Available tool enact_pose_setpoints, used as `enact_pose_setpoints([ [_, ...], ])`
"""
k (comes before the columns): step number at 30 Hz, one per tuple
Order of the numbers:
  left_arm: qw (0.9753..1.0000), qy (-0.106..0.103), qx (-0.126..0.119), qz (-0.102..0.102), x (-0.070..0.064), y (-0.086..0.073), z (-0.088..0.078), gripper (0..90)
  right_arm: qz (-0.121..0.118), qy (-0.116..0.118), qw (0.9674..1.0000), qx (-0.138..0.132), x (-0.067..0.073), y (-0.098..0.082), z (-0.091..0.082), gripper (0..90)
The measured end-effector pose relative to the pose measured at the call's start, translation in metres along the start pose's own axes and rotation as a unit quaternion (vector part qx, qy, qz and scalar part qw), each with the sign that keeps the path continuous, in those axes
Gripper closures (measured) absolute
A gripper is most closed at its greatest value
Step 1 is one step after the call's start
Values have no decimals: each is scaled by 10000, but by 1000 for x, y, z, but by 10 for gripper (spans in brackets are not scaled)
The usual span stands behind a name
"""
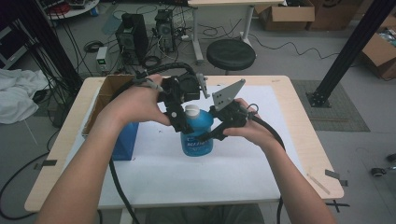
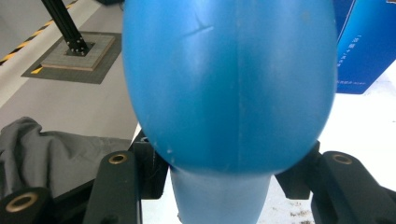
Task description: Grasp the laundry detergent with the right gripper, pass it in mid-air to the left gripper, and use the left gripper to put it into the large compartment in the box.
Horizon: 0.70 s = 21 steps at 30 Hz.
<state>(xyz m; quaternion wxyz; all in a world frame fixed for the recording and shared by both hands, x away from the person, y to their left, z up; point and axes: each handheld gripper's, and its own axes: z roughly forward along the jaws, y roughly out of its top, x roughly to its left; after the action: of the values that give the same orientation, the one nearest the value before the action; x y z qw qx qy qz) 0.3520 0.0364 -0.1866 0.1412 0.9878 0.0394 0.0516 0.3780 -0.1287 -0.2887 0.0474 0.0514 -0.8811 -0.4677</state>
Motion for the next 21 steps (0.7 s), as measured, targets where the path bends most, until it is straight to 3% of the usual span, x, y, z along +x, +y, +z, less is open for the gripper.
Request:
enact_pose_setpoints([
  [21, 9997, -44, 197, 139, 0, 11, 13, 81, -7, 30, 10000, 11, 0, 0, 2, 462],
])
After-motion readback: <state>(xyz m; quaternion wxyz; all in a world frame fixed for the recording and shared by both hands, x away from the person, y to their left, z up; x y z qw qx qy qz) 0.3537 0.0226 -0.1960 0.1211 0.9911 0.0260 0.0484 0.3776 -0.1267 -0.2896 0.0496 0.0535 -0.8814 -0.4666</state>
